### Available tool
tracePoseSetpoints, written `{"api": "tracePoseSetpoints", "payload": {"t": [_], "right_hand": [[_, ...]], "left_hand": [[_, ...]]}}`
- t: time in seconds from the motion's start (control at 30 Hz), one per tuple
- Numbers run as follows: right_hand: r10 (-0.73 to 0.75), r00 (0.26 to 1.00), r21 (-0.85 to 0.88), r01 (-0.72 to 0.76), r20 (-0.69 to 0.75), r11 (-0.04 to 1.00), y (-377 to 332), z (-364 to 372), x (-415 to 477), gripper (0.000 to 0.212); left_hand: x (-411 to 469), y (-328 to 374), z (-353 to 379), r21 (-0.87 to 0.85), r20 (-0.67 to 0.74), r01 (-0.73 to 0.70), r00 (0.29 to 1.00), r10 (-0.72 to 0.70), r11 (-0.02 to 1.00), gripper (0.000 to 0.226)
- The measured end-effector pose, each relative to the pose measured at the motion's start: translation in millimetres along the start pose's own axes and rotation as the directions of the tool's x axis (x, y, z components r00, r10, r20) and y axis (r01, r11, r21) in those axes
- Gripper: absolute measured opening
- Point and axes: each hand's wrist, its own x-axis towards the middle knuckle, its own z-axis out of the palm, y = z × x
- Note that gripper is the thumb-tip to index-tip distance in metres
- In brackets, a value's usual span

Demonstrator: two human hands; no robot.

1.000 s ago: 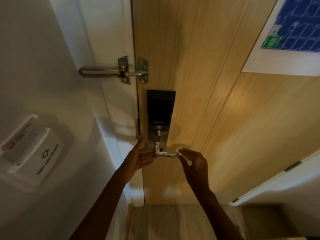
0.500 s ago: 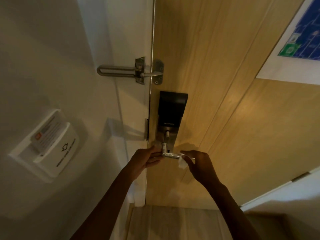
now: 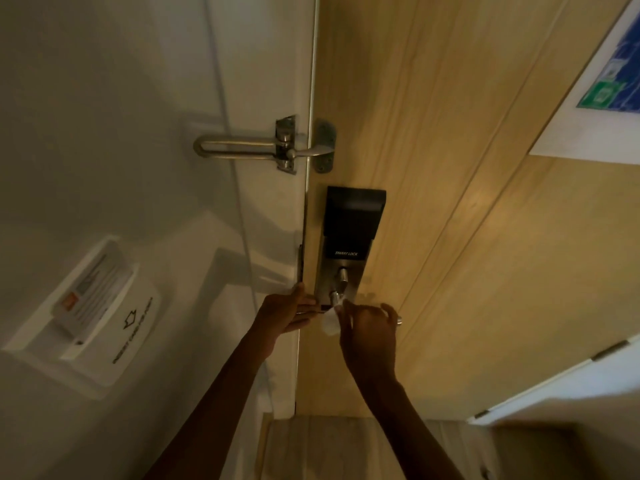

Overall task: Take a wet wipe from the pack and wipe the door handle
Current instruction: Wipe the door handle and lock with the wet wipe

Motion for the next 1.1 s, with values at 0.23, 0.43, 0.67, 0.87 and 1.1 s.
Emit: {"api": "tracePoseSetpoints", "payload": {"t": [0.23, 0.43, 0.67, 0.87, 1.1], "right_hand": [[-0.039, 0.994, 0.037, 0.035, 0.105, 0.999, 34.7, -15.1, 15.3, 0.033], [-0.054, 0.984, 0.213, 0.018, 0.168, 0.977, 21.2, -12.7, 21.9, 0.040], [-0.158, 0.948, 0.085, 0.140, 0.275, 0.986, 42.1, -27.3, 28.5, 0.023], [-0.223, 0.923, 0.002, 0.234, 0.313, 0.972, 29.2, -21.0, 29.3, 0.024], [-0.259, 0.887, -0.141, 0.333, 0.381, 0.932, 45.0, -43.8, 23.6, 0.016]], "left_hand": [[2.3, 12.1, 6.4, 0.065, -0.039, -0.138, 0.989, 0.141, 0.988, 0.028], [6.5, 13.3, 6.2, 0.206, -0.072, -0.215, 0.970, 0.234, 0.955, 0.023], [7.2, 10.8, 4.6, 0.128, -0.072, -0.198, 0.975, 0.208, 0.972, 0.030], [8.9, 7.2, 6.3, 0.166, -0.059, -0.233, 0.968, 0.245, 0.958, 0.030], [3.1, 12.7, 8.6, 0.111, -0.058, -0.225, 0.971, 0.232, 0.968, 0.020]]}}
